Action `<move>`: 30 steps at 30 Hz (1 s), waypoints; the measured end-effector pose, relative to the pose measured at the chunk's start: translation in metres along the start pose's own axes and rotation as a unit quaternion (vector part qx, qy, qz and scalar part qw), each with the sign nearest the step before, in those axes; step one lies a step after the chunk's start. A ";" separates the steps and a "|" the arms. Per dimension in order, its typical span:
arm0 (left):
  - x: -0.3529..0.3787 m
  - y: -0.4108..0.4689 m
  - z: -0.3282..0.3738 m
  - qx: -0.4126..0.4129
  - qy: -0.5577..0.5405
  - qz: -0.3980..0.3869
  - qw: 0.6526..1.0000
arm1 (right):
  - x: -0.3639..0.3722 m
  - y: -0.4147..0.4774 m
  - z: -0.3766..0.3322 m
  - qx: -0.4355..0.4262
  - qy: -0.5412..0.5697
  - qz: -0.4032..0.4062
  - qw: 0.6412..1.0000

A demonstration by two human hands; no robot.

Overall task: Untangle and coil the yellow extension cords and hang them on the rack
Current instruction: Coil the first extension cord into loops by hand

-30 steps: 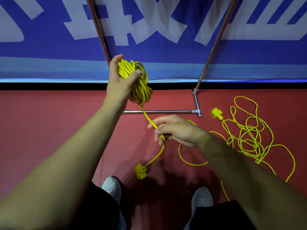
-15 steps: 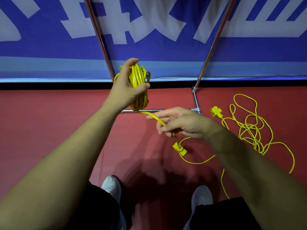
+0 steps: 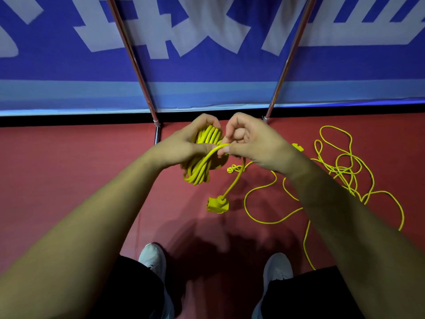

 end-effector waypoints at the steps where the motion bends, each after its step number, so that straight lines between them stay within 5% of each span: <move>1: 0.001 0.000 0.001 -0.005 -0.039 -0.007 0.999 | -0.001 0.001 0.000 -0.002 -0.021 0.012 1.000; 3: 0.005 -0.001 0.002 -0.018 -0.084 -0.037 0.996 | -0.003 0.002 0.000 -0.008 -0.068 0.040 0.997; 8: 0.016 0.001 0.001 -0.052 0.034 -0.103 0.993 | -0.004 -0.001 -0.003 -0.017 -0.179 0.063 0.982; 19: -0.007 -0.009 0.008 -0.048 -0.029 -0.094 0.994 | -0.023 -0.006 0.018 0.013 -0.391 0.011 0.920; 24: -0.003 -0.016 0.006 -0.044 -0.068 -0.127 0.989 | -0.044 -0.015 0.042 0.074 -0.326 0.053 0.941; 30: -0.002 -0.015 0.010 0.010 -0.255 -0.142 0.956 | -0.045 -0.003 0.062 0.068 -0.235 0.058 0.968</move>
Point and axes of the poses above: each hand's wrist, its own y-axis towards the middle knuckle, its own x-axis out of the palm, z = x × y, the point moved 4 cm from there along y, towards the middle knuckle, and after that the axes turned 13 degrees about -z, right-handed, at the moved point
